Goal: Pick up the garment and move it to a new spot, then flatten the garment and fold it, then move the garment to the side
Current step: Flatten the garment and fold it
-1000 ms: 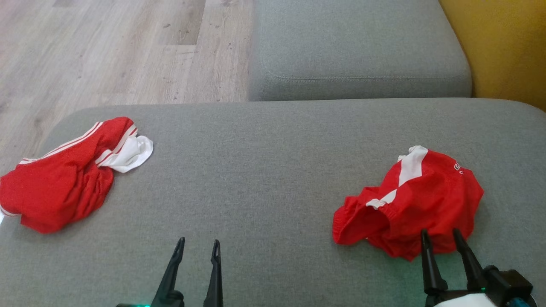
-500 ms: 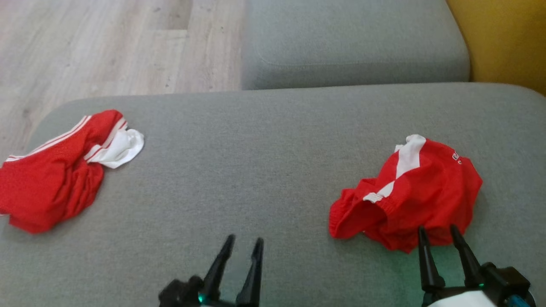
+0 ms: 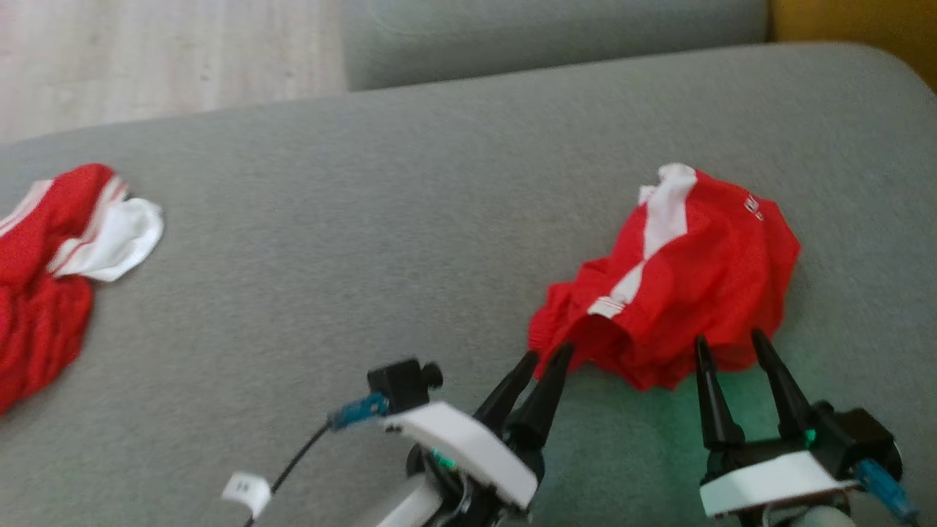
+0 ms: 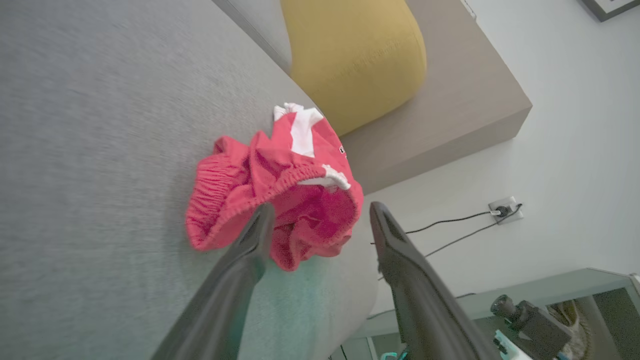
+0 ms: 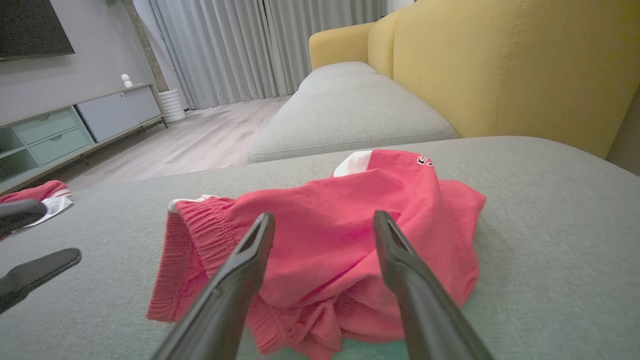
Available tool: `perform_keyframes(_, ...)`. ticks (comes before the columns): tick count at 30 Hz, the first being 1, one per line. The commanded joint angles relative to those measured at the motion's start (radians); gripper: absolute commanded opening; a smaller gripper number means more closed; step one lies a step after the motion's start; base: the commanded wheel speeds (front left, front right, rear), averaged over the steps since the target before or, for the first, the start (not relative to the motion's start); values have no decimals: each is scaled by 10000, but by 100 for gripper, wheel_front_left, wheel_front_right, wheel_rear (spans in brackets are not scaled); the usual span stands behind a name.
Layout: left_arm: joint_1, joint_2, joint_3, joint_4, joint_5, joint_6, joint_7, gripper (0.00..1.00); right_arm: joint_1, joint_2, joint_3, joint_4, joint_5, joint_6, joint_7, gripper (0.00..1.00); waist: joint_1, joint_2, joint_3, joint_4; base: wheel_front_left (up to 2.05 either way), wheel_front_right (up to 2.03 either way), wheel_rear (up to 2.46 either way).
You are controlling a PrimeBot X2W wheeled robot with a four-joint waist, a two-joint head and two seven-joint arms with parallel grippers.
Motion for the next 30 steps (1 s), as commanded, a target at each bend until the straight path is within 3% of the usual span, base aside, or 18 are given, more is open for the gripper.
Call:
perform_keyframes(1, -696, -98, 36, -238, -460, 42, -53, 100, -458, -192, 321, -380, 11, -7, -109, 100, -3, 0, 447, -461, 0, 0, 0)
perform_keyframes(9, -2166, -98, -973, 254, -2703, -36, -397, 100, -844, -278, 439, -373, 129, -7, -109, 100, -3, 0, 929, -1110, 0, 0, 0)
perform_keyframes(17, -3204, -98, -1535, 979, -3691, -127, -1217, 100, -934, -275, 529, -304, 190, -7, -109, 100, -3, 0, 1036, -1504, 0, 0, 0)
perform_keyframes(18, -3294, -98, -1628, 1074, -3745, -147, -1275, 49, -941, -272, 544, -297, 198, -7, -109, 100, -3, 0, 1030, -1548, 0, 0, 0)
perform_keyframes(19, -3393, -98, -1729, 1189, -3731, -157, -1345, 12, -944, -269, 550, -288, 201, -7, -109, 100, -3, 0, 1013, -1590, 0, 0, 0)
perform_keyframes(20, -3483, -98, -1814, 1295, -3680, -185, -1443, 0, -941, -264, 543, -280, 203, -7, -109, 100, -3, 0, 988, -1629, 0, 0, 0)
perform_keyframes(25, -4226, -98, -2183, 1991, -2670, -329, -1867, 0, -871, -221, 608, -206, 194, -7, -109, 100, -3, 0, 641, -1864, 0, 0, 0)
perform_keyframes(30, -6570, -57, -2566, 2889, -1288, -494, -1475, 0, -828, -134, 917, -97, 224, -7, -109, 100, -3, 0, 76, -2267, 0, 0, 0)
